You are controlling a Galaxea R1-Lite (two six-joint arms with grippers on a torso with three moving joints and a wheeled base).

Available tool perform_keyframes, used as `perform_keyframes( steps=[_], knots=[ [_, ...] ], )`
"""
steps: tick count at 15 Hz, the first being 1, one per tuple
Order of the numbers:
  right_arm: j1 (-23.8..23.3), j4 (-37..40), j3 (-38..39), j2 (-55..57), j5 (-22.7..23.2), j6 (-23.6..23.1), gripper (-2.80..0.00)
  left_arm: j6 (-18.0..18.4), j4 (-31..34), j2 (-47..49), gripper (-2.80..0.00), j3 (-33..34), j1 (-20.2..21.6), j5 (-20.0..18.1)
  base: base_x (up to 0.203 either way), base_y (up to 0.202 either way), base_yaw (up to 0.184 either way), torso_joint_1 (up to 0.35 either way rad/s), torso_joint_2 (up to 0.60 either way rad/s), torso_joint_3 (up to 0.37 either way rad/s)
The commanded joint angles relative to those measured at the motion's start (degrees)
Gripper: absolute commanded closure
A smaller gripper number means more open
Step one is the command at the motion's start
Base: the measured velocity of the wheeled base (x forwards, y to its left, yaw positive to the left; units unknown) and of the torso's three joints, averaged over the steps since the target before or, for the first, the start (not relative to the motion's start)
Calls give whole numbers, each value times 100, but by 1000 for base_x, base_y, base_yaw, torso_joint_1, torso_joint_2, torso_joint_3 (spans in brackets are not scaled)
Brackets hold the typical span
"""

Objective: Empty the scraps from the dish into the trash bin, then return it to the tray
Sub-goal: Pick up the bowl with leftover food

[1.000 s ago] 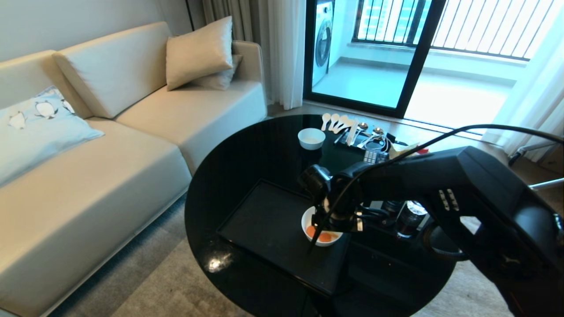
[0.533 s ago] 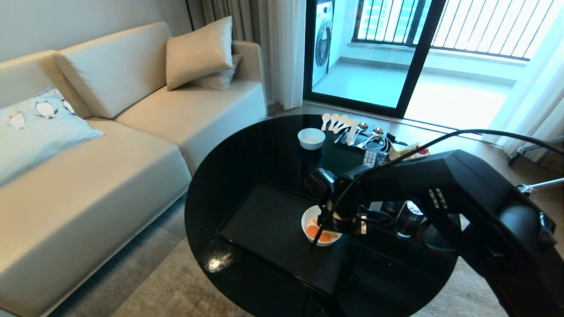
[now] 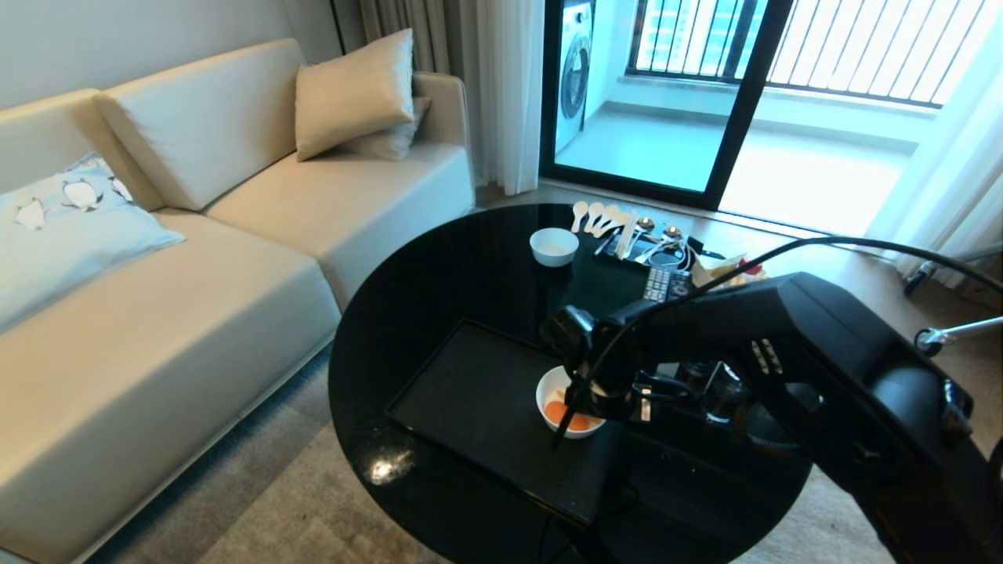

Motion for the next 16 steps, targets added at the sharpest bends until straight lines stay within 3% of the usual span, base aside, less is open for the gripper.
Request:
perform_keyframes(
  steps=[1, 5, 6, 16],
  knots=[
    [-2, 33, 11, 15, -15, 24, -280, -7, -4, -2, 0, 0, 0, 0, 0, 0, 0, 0, 0, 0],
    [7, 51, 11, 57, -24, 41, -280, -7, -4, -2, 0, 0, 0, 0, 0, 0, 0, 0, 0, 0],
    [7, 60, 20, 57, -24, 32, 0, -7, -4, -2, 0, 0, 0, 0, 0, 0, 0, 0, 0, 0],
    [7, 86, 46, 198, -24, 226, 0, -7, -4, -2, 0, 0, 0, 0, 0, 0, 0, 0, 0, 0]
  ],
)
